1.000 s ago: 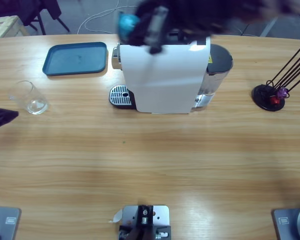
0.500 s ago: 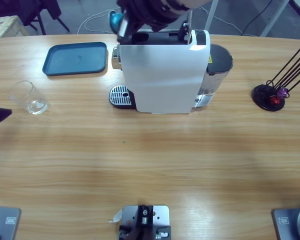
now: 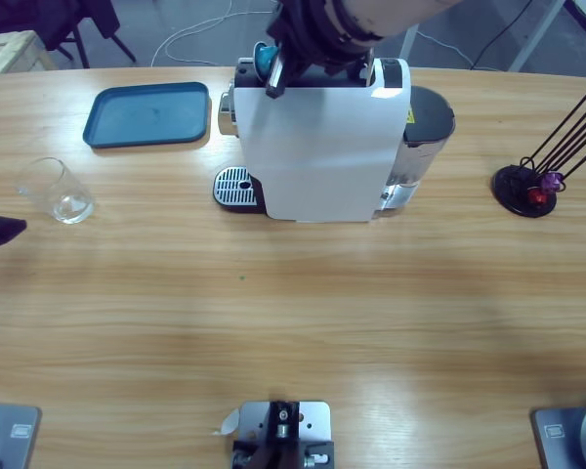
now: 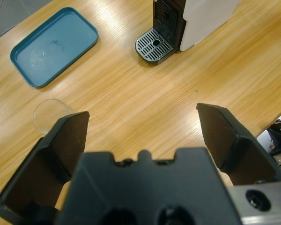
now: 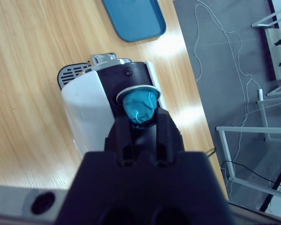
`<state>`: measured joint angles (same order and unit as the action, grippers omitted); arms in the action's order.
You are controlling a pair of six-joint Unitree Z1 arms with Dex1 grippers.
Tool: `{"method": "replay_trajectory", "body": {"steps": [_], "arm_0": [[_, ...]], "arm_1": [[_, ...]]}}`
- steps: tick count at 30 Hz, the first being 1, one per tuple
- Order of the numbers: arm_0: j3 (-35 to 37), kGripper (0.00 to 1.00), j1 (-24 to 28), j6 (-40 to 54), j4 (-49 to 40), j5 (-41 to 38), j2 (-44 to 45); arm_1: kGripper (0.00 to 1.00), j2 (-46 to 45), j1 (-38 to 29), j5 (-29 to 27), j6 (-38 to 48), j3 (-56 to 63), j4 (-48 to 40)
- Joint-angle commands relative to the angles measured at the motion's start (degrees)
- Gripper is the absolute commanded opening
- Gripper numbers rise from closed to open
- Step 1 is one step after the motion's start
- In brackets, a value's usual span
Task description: Pour coffee
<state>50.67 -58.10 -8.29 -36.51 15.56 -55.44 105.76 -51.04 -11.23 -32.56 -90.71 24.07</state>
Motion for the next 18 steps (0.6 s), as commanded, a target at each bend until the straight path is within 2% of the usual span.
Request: {"method": "replay_trajectory", "body": {"steps": [1,9,18], "arm_0": [[-2.24,1.000,-0.41,-0.66,-0.93,0.52,1.22],[-3.09,1.000,-0.43,-0.76,-0.88,0.54,1.39],[-3.65,1.000,-0.43,-0.99,-0.84,0.56,1.41]], "arm_1": [[0.000,4.00,1.54,0.86,-0.14,-0.38,0.70],[0.000,5.10,2.17,4.29,1.00,-1.22,0.45],[0.000,3.24,2.17,5.15,2.30,0.27,0.45]]}}
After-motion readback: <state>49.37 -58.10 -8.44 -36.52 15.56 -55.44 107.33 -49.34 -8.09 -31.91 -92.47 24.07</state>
